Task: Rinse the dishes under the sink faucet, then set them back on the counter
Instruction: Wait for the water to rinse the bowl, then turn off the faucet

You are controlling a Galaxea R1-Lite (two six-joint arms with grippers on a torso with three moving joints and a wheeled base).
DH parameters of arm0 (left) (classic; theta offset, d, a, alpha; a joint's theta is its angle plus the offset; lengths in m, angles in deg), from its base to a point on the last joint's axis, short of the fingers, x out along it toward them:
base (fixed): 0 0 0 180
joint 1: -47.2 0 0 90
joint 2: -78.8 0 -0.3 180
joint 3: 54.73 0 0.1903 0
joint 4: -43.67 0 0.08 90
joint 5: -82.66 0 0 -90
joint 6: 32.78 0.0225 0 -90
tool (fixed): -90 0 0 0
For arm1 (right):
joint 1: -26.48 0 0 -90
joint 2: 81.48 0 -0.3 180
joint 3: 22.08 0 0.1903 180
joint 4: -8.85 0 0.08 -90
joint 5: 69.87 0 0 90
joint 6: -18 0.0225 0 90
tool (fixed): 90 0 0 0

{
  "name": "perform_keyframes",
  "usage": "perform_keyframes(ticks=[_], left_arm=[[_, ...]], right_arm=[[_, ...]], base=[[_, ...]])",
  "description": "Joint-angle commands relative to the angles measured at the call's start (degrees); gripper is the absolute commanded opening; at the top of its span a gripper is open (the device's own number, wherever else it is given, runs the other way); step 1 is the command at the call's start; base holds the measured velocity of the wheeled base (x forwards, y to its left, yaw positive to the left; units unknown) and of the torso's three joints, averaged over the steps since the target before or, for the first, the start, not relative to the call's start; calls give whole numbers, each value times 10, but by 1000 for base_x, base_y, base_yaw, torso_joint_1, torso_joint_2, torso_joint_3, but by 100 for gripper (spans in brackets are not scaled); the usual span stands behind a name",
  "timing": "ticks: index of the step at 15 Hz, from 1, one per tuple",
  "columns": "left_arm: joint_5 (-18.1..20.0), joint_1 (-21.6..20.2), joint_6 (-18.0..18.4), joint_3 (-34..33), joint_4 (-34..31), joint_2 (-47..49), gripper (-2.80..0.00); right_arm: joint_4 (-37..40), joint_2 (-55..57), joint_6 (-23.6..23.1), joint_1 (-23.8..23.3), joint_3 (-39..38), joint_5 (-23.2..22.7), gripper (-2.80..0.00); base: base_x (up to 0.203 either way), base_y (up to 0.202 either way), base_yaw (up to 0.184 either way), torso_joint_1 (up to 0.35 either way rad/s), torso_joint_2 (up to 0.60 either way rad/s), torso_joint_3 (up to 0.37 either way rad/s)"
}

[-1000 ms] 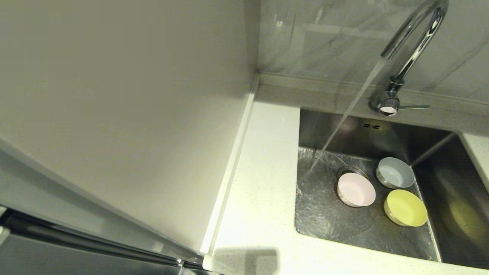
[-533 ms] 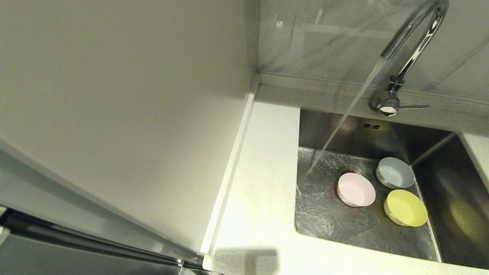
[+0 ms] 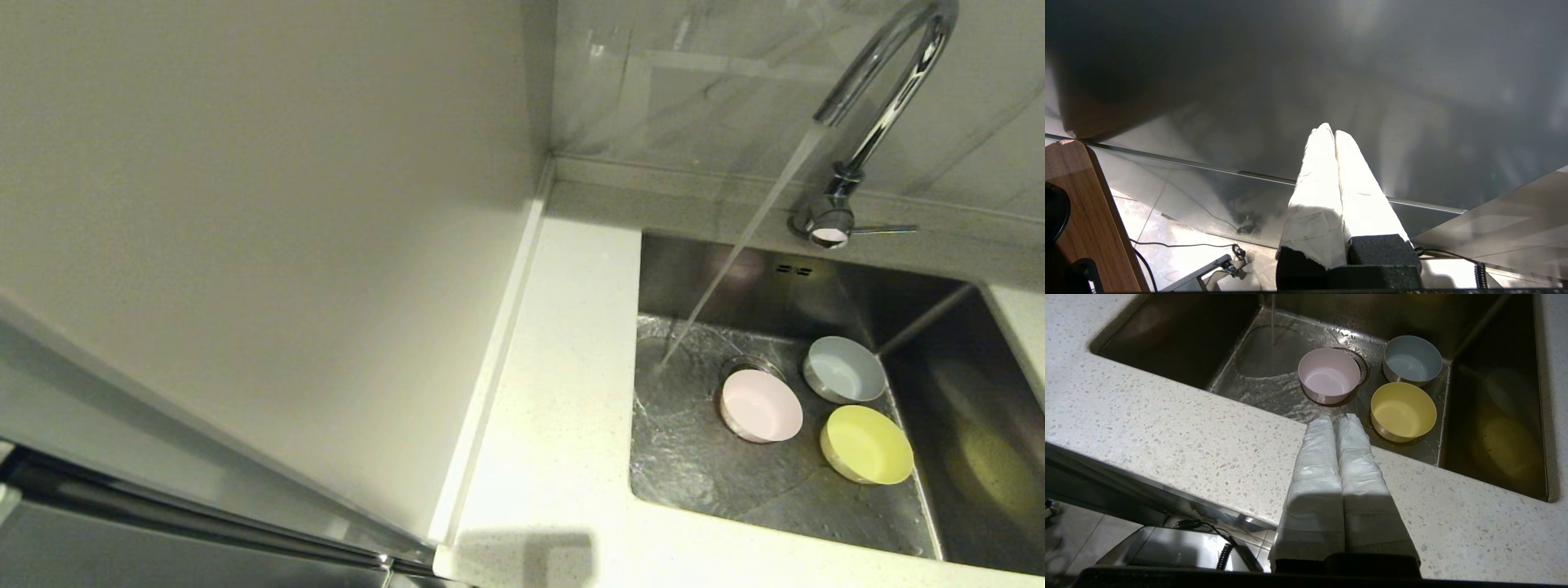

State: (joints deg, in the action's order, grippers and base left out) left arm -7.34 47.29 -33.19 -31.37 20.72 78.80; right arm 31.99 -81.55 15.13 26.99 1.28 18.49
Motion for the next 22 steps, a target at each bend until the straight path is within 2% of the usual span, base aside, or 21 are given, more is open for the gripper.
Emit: perform_keyframes(ticks=[1, 6, 10, 13, 17, 18, 20, 22], left_arm=[[0, 0, 0, -2, 0, 0, -280], [0, 0, 0, -2, 0, 0, -280], [0, 0, 0, -2, 0, 0, -280], [0, 0, 0, -2, 0, 0, -280], [0, 0, 0, -2, 0, 0, -280], [0, 0, 0, -2, 0, 0, -280], [0, 0, 0, -1, 0, 0, -280], [0, 0, 0, -2, 0, 0, -280]], right_arm=[[0, 1, -1, 0, 0, 0, -280], [-7, 1, -5, 0, 9, 0, -280], [5, 26, -7, 0, 131, -10, -280], [18, 151, 0, 0, 228, -3, -280], [21, 352, -2, 0, 363, 48, -280], [21, 388, -39, 0, 392, 67, -280], [22, 411, -181, -1, 416, 126, -280], [20, 440, -287, -2, 425, 158, -280]], base=[[0, 0, 0, 0, 0, 0], [0, 0, 0, 0, 0, 0], [0, 0, 0, 0, 0, 0], [0, 0, 0, 0, 0, 0], [0, 0, 0, 0, 0, 0], [0, 0, 0, 0, 0, 0], [0, 0, 0, 0, 0, 0], [0, 0, 0, 0, 0, 0]])
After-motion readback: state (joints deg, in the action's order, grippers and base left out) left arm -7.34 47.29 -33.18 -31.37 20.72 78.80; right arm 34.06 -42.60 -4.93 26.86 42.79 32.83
